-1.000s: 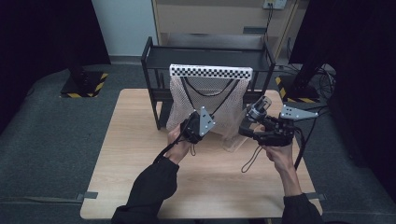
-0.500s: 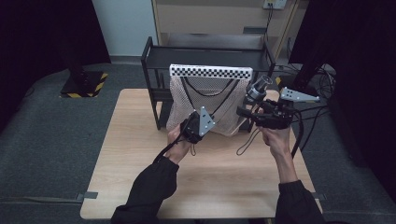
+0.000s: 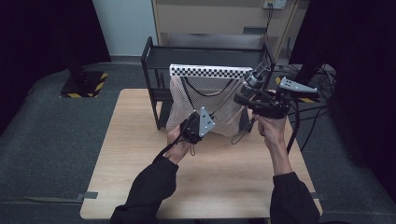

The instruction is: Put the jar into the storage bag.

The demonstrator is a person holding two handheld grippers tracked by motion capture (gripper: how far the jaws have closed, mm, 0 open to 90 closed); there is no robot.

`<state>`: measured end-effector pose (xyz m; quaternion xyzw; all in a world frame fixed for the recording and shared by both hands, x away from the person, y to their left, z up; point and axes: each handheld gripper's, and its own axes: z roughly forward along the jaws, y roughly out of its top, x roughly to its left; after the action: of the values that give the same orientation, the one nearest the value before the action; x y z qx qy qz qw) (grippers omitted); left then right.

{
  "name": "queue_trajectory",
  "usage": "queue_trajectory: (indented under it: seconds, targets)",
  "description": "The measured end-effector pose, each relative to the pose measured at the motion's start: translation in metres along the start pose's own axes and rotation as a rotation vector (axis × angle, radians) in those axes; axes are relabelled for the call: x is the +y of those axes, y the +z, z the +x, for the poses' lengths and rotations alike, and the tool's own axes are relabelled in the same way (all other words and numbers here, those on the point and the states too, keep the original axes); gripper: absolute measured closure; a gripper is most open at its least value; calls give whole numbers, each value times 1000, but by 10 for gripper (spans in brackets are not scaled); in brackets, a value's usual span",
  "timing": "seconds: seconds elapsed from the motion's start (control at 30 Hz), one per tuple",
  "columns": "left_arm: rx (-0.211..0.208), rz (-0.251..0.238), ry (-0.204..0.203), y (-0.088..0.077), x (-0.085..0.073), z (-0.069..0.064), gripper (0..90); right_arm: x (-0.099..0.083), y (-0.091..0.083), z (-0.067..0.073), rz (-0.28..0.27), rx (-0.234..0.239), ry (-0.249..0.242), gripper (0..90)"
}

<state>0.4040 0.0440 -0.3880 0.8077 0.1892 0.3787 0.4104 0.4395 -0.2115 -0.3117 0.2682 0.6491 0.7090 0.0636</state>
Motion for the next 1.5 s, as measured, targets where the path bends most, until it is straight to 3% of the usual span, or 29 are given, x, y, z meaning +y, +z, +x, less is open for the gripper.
queue_trajectory:
  seconds: [0.3,0.67,0.77,0.97,1.3,1.5]
  targets:
    - [-1,-6,2,-2,1,0,870,12,13,2,-14,-13,0,315]
    - [1,-14,2,-3,2,-1,870,17,45,2,-17,-26,10,315]
    - [2,-17,6,-3,3,-2,869,14,54,2,-25,-56,11,315]
    - [3,-23,6,-6,2,-1,870,4,65,-5,23,-126,-5,314]
    - [14,-35,9,-7,5,-2,871,-7,67,-7,142,-259,-91,314]
    - [30,-49,10,-7,7,-2,871,-14,66,-5,178,-317,-106,313]
